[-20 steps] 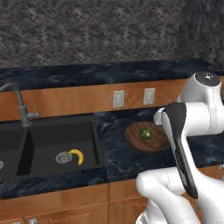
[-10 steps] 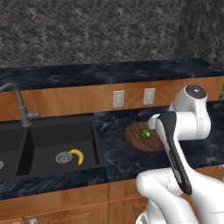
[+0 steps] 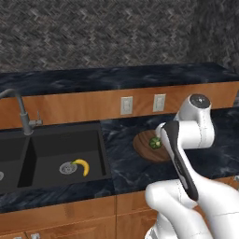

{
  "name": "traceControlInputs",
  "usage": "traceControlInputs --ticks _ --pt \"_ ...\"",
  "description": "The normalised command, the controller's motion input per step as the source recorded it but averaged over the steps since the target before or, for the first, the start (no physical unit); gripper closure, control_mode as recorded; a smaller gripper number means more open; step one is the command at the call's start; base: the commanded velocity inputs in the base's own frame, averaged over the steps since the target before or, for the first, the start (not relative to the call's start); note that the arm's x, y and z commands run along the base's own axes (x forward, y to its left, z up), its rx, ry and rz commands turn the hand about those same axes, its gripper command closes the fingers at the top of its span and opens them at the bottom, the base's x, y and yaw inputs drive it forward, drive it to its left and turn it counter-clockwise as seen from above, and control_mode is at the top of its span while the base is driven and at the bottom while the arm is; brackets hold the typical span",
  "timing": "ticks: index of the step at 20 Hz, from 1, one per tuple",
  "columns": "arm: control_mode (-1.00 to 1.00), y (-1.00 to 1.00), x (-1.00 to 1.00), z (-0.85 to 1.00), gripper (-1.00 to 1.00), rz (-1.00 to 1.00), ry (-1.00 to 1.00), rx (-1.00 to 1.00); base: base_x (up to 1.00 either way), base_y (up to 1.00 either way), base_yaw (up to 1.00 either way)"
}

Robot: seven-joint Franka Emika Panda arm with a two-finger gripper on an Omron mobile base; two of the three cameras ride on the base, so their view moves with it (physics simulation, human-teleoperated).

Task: Pick the broccolis from the cabinet and place them in one bowl. Pick the banana from the sink and place it in the other bowl.

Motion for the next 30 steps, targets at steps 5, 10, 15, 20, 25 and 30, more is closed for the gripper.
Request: traceControlInputs --ticks 5,10,15,20,25,30 --pt "-1.0 0.0 0.31 -0.42 1.0 0.01 -0.05 0.0 0.0 0.0 0.0" --pt "-1.0 0.0 0.23 -0.42 1.0 0.0 -0.02 0.0 0.0 0.0 0.0" --pt "-1.0 0.0 0.12 -0.42 1.0 0.03 0.01 0.0 0.0 0.0 0.0" --pt "-1.0 0.0 0.11 -0.4 1.0 0.02 0.03 0.01 0.0 0.0 0.0" --pt "-1.0 0.0 0.24 -0.24 -1.0 0.01 0.03 0.0 0.0 0.0 0.0" --pt "-1.0 0.0 0.29 0.0 -1.0 0.0 0.06 0.0 0.0 0.0 0.0"
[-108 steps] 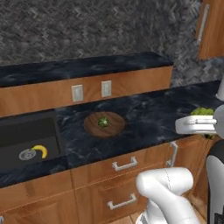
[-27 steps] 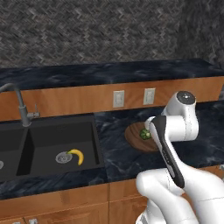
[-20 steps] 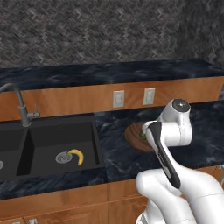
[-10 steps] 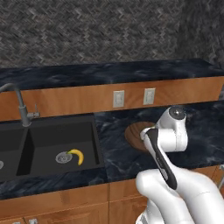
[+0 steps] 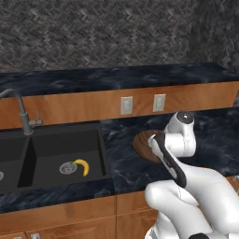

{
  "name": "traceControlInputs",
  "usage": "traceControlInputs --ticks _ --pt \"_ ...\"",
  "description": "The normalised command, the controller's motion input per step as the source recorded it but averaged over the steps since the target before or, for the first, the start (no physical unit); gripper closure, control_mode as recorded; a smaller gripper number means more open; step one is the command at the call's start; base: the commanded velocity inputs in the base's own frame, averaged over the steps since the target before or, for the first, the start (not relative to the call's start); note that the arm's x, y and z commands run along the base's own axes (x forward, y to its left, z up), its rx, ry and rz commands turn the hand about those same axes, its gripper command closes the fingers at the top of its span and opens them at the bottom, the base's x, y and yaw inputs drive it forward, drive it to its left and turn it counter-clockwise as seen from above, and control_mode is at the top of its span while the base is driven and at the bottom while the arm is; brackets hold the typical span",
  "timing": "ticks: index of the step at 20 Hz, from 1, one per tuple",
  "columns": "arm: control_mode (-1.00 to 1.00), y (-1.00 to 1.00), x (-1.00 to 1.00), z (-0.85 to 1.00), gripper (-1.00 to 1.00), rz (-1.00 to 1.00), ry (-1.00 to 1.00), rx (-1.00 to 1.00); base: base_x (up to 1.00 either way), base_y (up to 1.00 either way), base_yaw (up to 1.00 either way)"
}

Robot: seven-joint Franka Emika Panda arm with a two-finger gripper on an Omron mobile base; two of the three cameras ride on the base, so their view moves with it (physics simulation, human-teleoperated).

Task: Pick the broccolis from the cabinet and place them in one bowl. Pick the banana from the sink and place it in the other bowl.

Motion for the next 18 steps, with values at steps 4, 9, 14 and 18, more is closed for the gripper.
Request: traceControlInputs --ticks 4,9,14,18 --pt "-1.0 0.0 0.19 0.0 -1.0 0.0 0.05 0.0 0.0 0.0 0.0" --pt "-1.0 0.0 -0.06 0.43 -1.0 0.0 0.06 0.0 0.0 0.0 0.0" --pt "-1.0 0.0 -0.55 0.77 -1.0 0.0 0.01 0.0 0.0 0.0 0.0" --pt "-1.0 0.08 -0.84 0.54 -1.0 0.0 0.0 0.0 0.0 0.0 0.0"
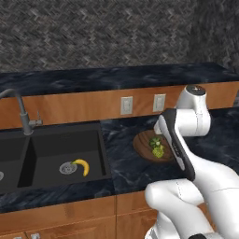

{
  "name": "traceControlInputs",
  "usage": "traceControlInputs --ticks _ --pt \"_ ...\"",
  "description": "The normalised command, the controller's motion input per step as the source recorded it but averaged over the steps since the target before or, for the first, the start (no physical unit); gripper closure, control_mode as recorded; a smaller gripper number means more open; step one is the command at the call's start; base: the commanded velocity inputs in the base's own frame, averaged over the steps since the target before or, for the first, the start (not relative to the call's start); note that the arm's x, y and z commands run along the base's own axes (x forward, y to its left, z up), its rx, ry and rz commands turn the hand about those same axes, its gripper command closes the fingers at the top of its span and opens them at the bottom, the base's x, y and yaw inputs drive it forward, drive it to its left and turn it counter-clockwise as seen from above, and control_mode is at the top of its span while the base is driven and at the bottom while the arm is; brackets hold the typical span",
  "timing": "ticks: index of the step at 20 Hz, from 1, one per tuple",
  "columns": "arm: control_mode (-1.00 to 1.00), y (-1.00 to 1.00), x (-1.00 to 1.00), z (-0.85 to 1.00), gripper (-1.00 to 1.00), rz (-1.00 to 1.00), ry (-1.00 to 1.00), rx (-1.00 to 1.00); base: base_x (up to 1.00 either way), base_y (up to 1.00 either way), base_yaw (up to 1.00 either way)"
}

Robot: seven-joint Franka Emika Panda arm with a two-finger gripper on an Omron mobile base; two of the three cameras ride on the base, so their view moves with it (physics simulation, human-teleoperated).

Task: Pick the broccolis from the cabinet and place them in one bowl. Pick the banana from the sink and place it in the other bowl.

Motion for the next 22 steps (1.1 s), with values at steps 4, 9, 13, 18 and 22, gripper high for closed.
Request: traceControlInputs --ticks 4,9,13,18,22 --pt "-1.0 0.15 -0.88 0.26 -1.0 -0.09 0.0 0.04 0.0 0.0 0.0" --pt "-1.0 0.26 -0.57 0.33 -1.0 -0.24 0.0 0.11 0.0 0.0 0.0" --pt "-1.0 0.16 -0.23 0.13 -1.0 -0.11 0.04 0.03 0.0 0.0 0.0" --pt "-1.0 -0.03 0.0 0.0 -1.0 0.0 0.0 0.0 0.0 0.0 0.0" --pt "-1.0 0.02 -0.02 0.0 -1.0 0.0 0.0 0.0 0.0 0.0 0.0"
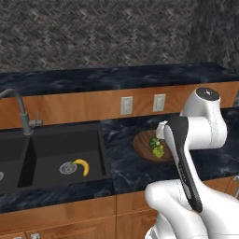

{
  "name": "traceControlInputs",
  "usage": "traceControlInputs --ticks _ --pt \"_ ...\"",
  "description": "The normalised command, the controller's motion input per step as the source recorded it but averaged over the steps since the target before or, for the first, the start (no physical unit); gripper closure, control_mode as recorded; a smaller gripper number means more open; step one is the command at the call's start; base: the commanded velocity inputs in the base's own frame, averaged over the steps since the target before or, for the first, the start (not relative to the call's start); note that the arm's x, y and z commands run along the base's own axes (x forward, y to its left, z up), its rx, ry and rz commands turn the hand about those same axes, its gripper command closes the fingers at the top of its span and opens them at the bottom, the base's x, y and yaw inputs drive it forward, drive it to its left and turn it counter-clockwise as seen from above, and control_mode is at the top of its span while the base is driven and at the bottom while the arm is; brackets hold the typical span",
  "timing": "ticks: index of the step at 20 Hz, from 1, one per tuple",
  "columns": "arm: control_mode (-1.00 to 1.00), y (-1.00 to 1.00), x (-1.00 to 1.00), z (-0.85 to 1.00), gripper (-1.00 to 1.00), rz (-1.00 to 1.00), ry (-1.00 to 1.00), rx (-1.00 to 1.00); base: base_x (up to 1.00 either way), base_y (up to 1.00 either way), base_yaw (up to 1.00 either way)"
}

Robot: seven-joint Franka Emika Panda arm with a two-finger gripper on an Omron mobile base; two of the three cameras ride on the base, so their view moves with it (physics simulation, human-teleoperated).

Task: Pick the broccolis from the cabinet and place them in one bowl. Pick the banana from the sink and place it in the other bowl.

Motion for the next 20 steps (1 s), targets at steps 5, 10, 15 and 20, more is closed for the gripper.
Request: traceControlInputs --ticks 5,10,15,20 --pt "1.0 0.0 -0.06 -0.02 -1.0 0.0 0.0 0.0 -0.22 0.03 0.0" --pt "1.0 0.0 0.0 0.0 -1.0 0.0 0.0 0.0 -0.44 0.06 0.0" --pt "1.0 0.0 0.0 0.0 -1.0 0.0 0.0 0.0 -0.08 0.37 -0.01" --pt "1.0 0.0 0.0 0.0 -1.0 0.0 0.0 0.0 0.09 0.72 0.0"
